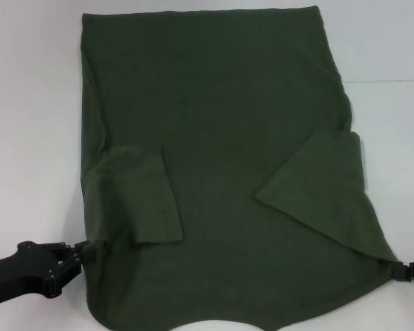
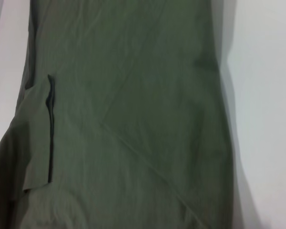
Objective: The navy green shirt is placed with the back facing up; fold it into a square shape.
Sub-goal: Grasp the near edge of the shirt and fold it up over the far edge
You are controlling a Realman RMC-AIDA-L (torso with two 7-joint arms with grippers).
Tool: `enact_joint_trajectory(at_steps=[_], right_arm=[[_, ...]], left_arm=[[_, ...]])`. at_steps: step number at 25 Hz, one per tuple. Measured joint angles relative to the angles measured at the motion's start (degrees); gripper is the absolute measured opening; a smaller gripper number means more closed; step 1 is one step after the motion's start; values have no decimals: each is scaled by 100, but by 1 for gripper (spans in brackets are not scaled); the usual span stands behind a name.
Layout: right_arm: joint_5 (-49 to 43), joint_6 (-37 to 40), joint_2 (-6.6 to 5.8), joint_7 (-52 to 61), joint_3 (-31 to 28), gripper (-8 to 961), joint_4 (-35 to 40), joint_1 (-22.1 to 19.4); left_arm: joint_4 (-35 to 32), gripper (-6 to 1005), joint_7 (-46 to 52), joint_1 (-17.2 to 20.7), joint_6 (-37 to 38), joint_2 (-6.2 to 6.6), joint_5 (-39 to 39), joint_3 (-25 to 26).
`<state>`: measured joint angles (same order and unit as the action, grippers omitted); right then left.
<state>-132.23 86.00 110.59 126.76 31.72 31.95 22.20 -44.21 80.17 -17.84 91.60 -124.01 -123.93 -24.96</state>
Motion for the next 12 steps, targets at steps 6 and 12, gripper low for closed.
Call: enact_joint_trajectory(at_steps=[6, 12], right_arm=[[18, 88, 49, -377, -289, 25, -3, -137], [21, 197, 67, -823, -698, 25, -4, -296]], left_arm=[[-75, 68, 449, 0, 426, 33, 0, 42], [-75, 68, 998, 18, 808, 122, -41, 431]])
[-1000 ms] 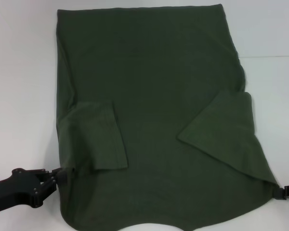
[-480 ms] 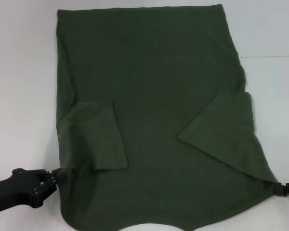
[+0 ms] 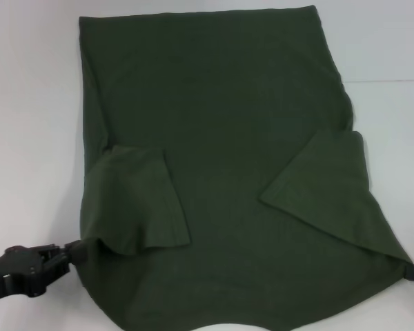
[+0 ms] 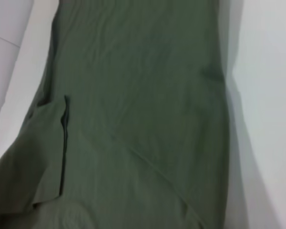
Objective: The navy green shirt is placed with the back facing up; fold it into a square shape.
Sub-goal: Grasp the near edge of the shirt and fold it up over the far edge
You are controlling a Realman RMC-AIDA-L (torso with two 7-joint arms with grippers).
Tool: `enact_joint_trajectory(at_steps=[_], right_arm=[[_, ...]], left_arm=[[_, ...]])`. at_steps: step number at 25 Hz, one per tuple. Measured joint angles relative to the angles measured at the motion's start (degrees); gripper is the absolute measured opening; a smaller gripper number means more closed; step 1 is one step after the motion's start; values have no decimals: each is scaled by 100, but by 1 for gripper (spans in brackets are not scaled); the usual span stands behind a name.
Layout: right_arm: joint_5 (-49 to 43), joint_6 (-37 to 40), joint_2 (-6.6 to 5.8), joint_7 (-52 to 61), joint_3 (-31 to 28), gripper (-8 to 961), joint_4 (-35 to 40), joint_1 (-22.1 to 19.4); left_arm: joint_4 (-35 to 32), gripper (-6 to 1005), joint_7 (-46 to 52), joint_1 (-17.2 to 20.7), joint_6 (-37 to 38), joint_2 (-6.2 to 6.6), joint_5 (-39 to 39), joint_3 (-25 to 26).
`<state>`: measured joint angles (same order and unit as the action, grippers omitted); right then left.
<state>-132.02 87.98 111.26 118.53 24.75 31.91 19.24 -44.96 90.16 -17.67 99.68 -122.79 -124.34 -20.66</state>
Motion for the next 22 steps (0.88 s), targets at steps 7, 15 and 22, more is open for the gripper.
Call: enact_joint_trajectory(at_steps=[7, 15, 22], right_arm=[[3, 108, 10, -435, -282, 26, -8, -153], [9, 564, 28, -1126, -656, 27, -10, -422], [-1, 971, 63, -1744, -708, 28, -10, -785]], left_arm=[[22, 69, 443, 177, 9, 22, -47, 422], [38, 69, 558, 383, 26, -2, -194, 753], [48, 68, 612, 485, 174, -22, -442, 879]])
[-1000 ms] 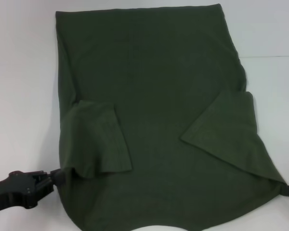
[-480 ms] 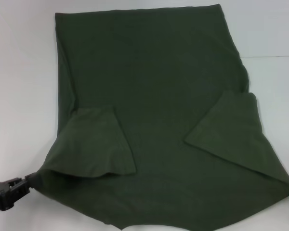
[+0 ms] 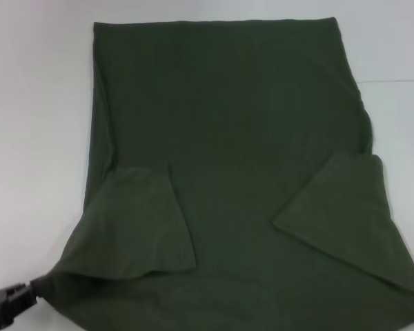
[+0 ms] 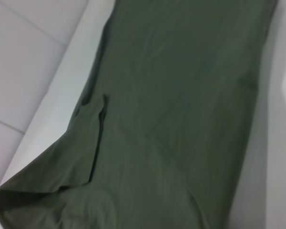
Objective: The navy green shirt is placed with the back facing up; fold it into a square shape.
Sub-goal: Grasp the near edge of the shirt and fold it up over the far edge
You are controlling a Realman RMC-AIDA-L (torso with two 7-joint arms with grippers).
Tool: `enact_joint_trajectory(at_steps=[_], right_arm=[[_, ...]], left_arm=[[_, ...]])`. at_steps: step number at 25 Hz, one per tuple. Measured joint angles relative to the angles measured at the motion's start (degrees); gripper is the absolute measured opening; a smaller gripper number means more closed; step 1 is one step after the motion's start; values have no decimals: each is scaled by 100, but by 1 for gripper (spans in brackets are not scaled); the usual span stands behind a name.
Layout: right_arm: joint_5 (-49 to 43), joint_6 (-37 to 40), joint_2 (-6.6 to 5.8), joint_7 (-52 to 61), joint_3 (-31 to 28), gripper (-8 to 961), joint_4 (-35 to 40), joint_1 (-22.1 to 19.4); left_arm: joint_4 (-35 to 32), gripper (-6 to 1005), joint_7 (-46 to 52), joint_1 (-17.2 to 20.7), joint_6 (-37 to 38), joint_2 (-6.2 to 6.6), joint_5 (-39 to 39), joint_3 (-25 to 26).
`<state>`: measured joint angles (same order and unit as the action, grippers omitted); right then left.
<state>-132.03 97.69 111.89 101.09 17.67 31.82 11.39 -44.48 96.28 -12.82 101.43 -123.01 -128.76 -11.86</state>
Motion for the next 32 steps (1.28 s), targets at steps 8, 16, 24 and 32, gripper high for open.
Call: enact_joint_trajectory(at_steps=[8, 16, 24, 32], right_arm=[[-22, 354, 16, -391, -56, 29, 6, -433], [-24, 497, 17, -489, -208, 30, 18, -583], [11, 480, -54, -142, -821, 31, 41, 220], [92, -194, -126, 157, -1027, 32, 53, 1337]], left_arm=[[-30, 69, -5, 213, 541, -7, -251, 229], [10, 68, 0, 173, 687, -2, -341, 353], [463, 69, 128, -637, 351, 211, -287, 434], [1263, 68, 341, -1749, -645, 615, -210, 767]])
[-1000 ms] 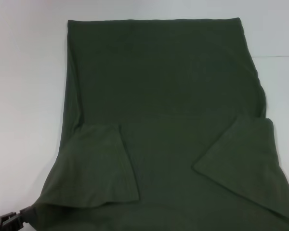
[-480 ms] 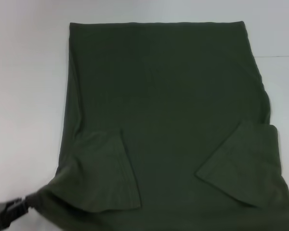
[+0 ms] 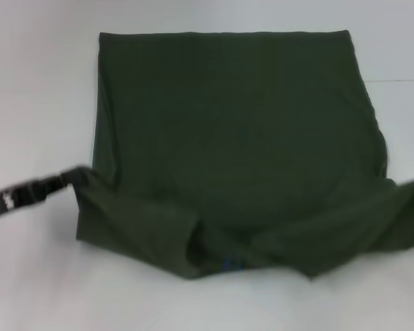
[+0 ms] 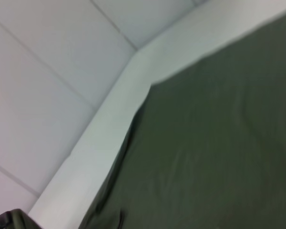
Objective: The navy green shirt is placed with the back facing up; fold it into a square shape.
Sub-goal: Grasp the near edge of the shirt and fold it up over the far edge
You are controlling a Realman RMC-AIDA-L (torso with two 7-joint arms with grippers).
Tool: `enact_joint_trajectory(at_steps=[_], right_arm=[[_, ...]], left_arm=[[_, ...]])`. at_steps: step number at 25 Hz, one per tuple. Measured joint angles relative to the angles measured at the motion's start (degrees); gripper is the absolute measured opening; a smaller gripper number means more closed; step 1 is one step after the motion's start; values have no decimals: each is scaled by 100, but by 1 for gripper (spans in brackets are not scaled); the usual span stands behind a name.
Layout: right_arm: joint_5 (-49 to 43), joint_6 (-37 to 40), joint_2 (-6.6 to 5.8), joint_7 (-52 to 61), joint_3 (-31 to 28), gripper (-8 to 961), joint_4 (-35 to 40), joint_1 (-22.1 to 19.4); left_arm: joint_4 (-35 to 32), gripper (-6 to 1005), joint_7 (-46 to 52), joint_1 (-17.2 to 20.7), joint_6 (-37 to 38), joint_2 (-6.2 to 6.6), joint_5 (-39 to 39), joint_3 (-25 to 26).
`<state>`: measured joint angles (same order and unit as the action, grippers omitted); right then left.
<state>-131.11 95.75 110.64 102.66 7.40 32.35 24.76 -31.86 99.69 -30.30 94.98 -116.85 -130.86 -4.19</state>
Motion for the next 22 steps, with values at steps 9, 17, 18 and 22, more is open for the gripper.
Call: enact_joint_trajectory(at_steps=[9, 17, 18, 22], right_arm=[[222, -1424, -39, 168, 119, 33, -54, 1096], [265, -2965, 191, 101, 518, 33, -59, 1806], [304, -3155, 218, 84, 582, 34, -75, 1853], [691, -3895, 250, -50, 975, 34, -229, 1968]], left_arm=[[379, 69, 118, -753, -1263, 166, 405, 5], [459, 69, 42, -1073, -2257, 126, 692, -42], [495, 69, 8, -1091, -2377, 126, 725, -42], [679, 69, -196, -1157, -2815, 128, 938, -51]])
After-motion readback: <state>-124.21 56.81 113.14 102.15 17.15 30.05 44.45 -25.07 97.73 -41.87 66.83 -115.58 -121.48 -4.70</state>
